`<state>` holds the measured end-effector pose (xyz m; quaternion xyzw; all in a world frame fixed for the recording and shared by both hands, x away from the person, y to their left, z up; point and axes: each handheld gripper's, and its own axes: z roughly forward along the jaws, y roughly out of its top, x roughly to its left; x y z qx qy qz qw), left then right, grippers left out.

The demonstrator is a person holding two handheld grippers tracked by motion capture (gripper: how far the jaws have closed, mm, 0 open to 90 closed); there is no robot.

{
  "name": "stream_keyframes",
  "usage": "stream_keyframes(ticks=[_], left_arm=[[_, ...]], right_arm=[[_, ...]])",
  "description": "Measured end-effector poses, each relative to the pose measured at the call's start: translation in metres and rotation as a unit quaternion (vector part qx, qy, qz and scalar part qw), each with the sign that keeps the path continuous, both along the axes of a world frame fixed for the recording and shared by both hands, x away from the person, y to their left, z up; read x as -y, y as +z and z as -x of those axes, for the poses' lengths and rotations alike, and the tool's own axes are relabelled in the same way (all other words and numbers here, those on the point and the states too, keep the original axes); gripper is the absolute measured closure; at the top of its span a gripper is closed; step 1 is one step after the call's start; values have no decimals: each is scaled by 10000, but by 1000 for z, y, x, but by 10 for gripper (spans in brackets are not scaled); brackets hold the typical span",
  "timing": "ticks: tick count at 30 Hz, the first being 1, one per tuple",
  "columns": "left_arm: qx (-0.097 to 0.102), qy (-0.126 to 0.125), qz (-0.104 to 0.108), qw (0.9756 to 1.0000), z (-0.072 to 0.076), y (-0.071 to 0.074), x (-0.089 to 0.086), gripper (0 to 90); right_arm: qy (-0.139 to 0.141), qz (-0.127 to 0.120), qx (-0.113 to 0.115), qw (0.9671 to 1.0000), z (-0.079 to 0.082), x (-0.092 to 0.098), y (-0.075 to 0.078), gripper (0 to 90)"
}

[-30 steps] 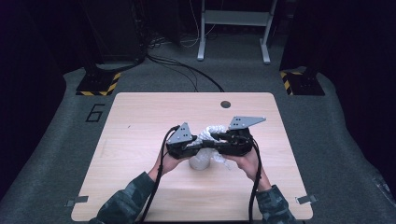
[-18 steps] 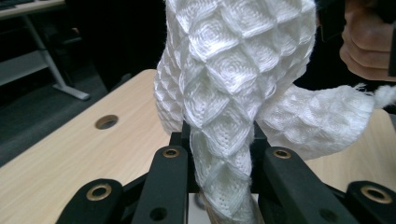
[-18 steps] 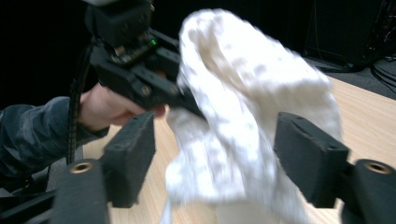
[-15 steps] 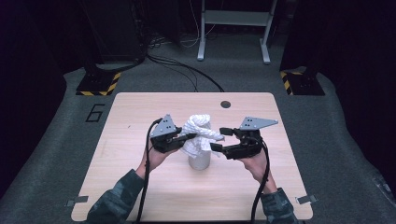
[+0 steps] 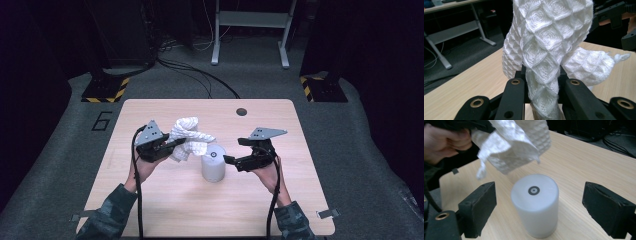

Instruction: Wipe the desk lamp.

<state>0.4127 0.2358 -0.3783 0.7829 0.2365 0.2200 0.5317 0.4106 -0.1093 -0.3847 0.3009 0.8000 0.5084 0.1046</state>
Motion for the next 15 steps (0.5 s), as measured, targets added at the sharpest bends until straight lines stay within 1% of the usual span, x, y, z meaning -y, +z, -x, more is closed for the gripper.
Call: stream_keyframes(ticks=[1, 2, 3, 4, 5, 8, 9, 10, 11, 13, 14, 15], left_arm=[[11, 48, 10, 10000, 0, -2, -2, 774], [-2, 78, -24, 10000, 0, -4, -5, 773], [-53, 92, -61, 9999, 1, -5, -7, 774], [-48, 151, -35, 9999, 1, -8, -9, 774], [-90, 185, -46, 9998, 1, -10, -11, 774], [-144, 292, -68, 9994, 0, -15, -16, 774], [-209, 313, -73, 9993, 0, -17, -17, 773], [-214, 344, -44, 9992, 0, -19, -18, 774], [-258, 366, -68, 9990, 0, -21, -19, 773], [-310, 438, -94, 9985, 0, -25, -20, 774], [-321, 456, -95, 9984, 0, -27, -20, 773], [-340, 489, -87, 9982, -1, -29, -20, 773]], right_arm=[[-17, 69, 9, 10000, -1, -2, -2, 104], [1, 85, -26, 10000, -3, -3, -4, 96], [-16, 132, -48, 9999, -4, -5, -6, 90], [-28, 165, -78, 9998, -5, -7, -8, 83], [1, 171, -104, 9998, -7, -9, -10, 76], [37, 334, -135, 9993, -10, -17, -15, 54], [72, 363, -166, 9992, -11, -19, -17, 50], [56, 405, -194, 9990, -11, -22, -18, 44], [92, 446, -170, 9988, -13, -24, -20, 38], [99, 459, -240, 9986, -15, -27, -24, 29], [139, 484, -223, 9985, -17, -29, -27, 21], [157, 460, -263, 9985, -17, -31, -28, 14]])
